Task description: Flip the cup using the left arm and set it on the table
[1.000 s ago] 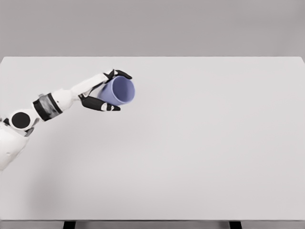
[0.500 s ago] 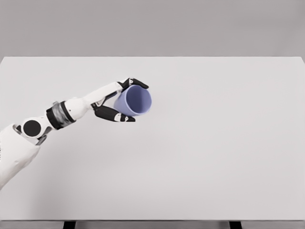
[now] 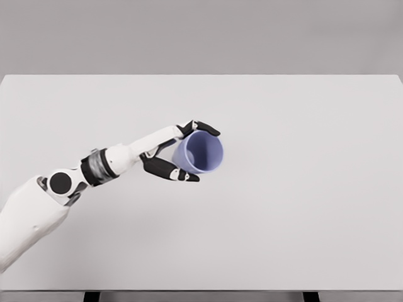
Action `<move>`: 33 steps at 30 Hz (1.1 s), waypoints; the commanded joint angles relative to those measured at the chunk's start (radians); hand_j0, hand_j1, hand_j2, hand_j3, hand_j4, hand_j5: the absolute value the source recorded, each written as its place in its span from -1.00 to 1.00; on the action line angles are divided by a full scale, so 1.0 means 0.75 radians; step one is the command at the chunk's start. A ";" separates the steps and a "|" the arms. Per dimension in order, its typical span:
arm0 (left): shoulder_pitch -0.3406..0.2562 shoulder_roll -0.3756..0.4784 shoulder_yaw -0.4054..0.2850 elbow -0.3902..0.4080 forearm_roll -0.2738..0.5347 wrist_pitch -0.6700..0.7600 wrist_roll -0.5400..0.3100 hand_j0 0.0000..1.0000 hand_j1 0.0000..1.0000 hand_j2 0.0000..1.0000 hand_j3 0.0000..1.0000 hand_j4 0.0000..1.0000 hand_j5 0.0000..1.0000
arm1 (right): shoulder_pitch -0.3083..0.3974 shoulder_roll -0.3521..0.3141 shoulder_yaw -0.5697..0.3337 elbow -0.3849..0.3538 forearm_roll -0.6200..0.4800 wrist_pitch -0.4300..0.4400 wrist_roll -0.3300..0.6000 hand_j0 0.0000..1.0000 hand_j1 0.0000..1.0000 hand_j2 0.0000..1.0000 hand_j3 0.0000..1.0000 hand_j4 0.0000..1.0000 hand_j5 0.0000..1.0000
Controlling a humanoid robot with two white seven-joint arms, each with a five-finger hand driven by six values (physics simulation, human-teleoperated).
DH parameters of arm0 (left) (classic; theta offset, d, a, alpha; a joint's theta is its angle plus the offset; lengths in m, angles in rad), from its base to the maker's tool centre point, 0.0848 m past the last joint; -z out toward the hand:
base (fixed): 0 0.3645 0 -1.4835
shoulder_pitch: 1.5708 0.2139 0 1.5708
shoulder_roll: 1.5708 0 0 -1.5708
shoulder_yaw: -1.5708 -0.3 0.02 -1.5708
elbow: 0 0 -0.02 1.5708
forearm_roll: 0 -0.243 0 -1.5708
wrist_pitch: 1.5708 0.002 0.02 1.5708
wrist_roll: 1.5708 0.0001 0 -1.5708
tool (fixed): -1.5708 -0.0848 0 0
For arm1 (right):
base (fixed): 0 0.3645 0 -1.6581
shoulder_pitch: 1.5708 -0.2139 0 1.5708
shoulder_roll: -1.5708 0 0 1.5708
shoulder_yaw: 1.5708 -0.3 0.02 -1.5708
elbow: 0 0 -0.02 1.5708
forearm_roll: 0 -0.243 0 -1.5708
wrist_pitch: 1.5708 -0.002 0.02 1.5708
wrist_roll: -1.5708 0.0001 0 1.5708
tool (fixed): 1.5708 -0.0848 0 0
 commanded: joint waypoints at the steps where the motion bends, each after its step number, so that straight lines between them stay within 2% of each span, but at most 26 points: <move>1: 0.000 -0.009 -0.026 -0.004 0.046 -0.001 0.001 0.25 0.25 0.25 0.25 0.25 0.25 | 0.000 0.000 0.000 0.000 0.000 0.000 0.000 1.00 1.00 1.00 1.00 1.00 1.00; 9: 0.016 -0.048 -0.081 0.010 0.124 -0.001 0.003 0.27 0.27 0.27 0.27 0.27 0.27 | 0.000 0.000 0.000 0.000 0.000 0.000 0.000 1.00 1.00 1.00 1.00 1.00 1.00; 19: 0.022 -0.093 -0.145 0.045 0.155 -0.001 0.003 0.27 0.27 0.27 0.27 0.27 0.27 | 0.000 0.000 0.000 0.000 0.000 0.000 0.000 1.00 1.00 1.00 1.00 1.00 1.00; 29: 0.084 -0.117 -0.149 0.057 0.155 -0.001 0.003 0.27 0.27 0.27 0.27 0.27 0.27 | 0.000 0.000 0.000 0.000 0.000 0.000 0.000 1.00 1.00 1.00 1.00 1.00 1.00; 33: 0.086 -0.121 -0.151 0.088 0.155 -0.001 0.001 0.31 0.31 0.31 0.31 0.31 0.31 | 0.000 0.000 0.000 0.000 0.000 0.000 0.000 1.00 1.00 1.00 1.00 1.00 1.00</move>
